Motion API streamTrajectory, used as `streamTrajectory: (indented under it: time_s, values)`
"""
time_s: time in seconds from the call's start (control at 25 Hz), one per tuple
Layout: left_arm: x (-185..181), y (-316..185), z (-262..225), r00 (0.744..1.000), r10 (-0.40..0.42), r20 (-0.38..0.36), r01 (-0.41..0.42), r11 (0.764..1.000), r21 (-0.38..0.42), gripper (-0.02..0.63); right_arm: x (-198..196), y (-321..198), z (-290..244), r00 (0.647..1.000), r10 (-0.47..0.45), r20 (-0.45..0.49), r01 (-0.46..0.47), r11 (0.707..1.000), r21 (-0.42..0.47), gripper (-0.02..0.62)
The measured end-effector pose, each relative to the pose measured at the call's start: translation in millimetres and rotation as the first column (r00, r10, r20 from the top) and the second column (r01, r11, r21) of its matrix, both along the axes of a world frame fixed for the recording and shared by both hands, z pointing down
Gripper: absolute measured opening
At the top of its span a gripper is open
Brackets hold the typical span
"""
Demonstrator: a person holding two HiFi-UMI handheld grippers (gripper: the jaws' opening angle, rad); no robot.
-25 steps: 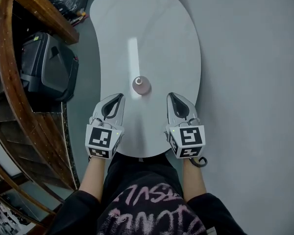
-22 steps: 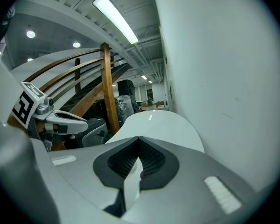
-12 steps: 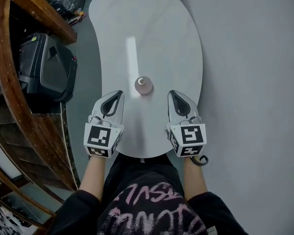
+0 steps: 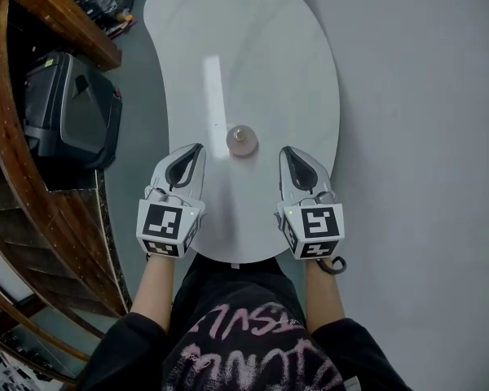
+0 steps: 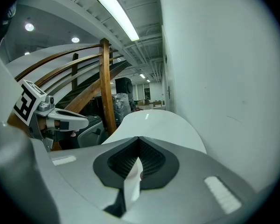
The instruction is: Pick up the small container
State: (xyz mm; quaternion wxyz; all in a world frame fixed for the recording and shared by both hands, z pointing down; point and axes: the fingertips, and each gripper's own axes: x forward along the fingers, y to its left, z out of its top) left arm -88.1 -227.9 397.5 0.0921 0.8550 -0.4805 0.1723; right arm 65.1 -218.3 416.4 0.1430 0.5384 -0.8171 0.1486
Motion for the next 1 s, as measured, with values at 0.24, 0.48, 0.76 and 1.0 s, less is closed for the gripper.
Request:
streamTrajectory:
  time_s: [0.24,0.48,0.76,1.0]
  values:
    - [1,-7,2,0.999,0.004,-0.036,-0.004,1.000,-0.001,0.000,0,-3,3,1.000,0.017,-0.010,-0.017,1.000,-0.002,0.009]
    - [2,-11,12,0.999,0.015,-0.046,-0.016,1.000,-0.015,0.000,-2,-3,9,1.000,0.025,-0.019,-0.026,1.000,-0.016,0.009]
    - [8,-11,29,0.998,0.027,-0.058,-0.029,0.999,-0.037,0.000,0,-2,24,0.999,0.038,-0.022,-0.039,0.999,-0.036,0.011]
    - [11,-15,46,0.998,0.023,-0.060,-0.026,0.998,-0.062,0.000,4,-3,39,0.999,0.046,-0.021,-0.047,0.997,-0.058,0.010]
